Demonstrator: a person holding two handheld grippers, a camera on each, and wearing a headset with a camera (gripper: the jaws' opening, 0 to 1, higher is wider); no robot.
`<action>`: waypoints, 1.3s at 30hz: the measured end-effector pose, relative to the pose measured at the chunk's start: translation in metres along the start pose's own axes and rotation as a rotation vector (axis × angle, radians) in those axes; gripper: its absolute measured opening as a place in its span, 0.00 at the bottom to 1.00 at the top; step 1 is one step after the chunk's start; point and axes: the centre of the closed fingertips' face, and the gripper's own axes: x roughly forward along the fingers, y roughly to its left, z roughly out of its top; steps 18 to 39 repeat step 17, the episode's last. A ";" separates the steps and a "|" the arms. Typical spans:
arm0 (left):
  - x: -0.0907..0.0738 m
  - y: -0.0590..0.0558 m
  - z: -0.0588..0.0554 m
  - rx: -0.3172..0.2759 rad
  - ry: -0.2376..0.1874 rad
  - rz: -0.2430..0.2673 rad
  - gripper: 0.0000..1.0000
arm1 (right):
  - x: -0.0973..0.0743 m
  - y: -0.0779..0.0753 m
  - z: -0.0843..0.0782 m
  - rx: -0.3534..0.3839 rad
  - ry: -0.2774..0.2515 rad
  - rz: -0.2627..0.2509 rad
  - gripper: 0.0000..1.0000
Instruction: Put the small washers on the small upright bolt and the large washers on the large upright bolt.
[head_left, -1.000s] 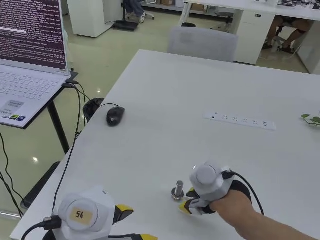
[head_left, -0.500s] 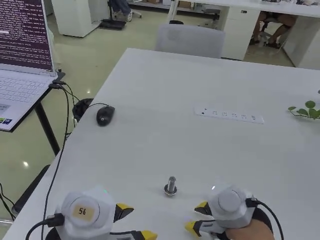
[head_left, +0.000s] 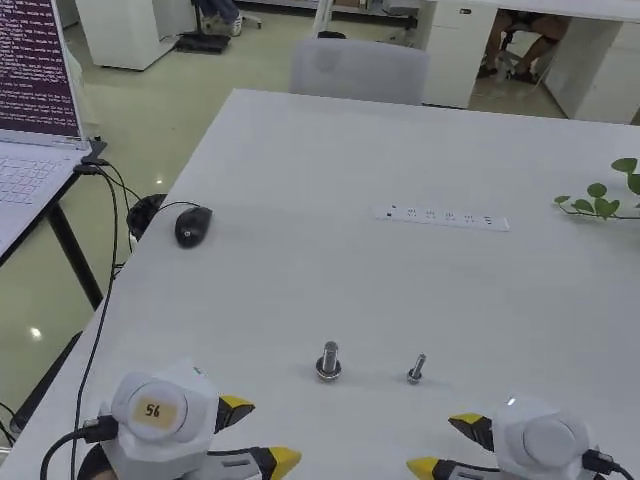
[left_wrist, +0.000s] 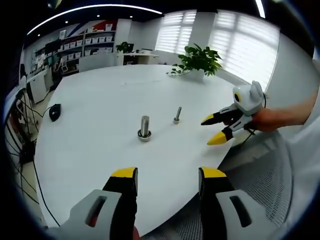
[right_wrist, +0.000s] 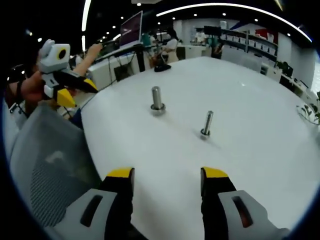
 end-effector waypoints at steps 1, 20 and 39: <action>0.001 0.000 0.000 0.000 -0.001 -0.001 0.48 | -0.001 -0.001 -0.001 0.012 -0.004 -0.008 0.56; 0.010 -0.007 0.004 0.023 0.000 -0.018 0.49 | -0.014 -0.006 -0.013 0.074 -0.028 -0.031 0.59; 0.010 -0.007 0.004 0.023 0.000 -0.018 0.49 | -0.014 -0.006 -0.013 0.074 -0.028 -0.031 0.59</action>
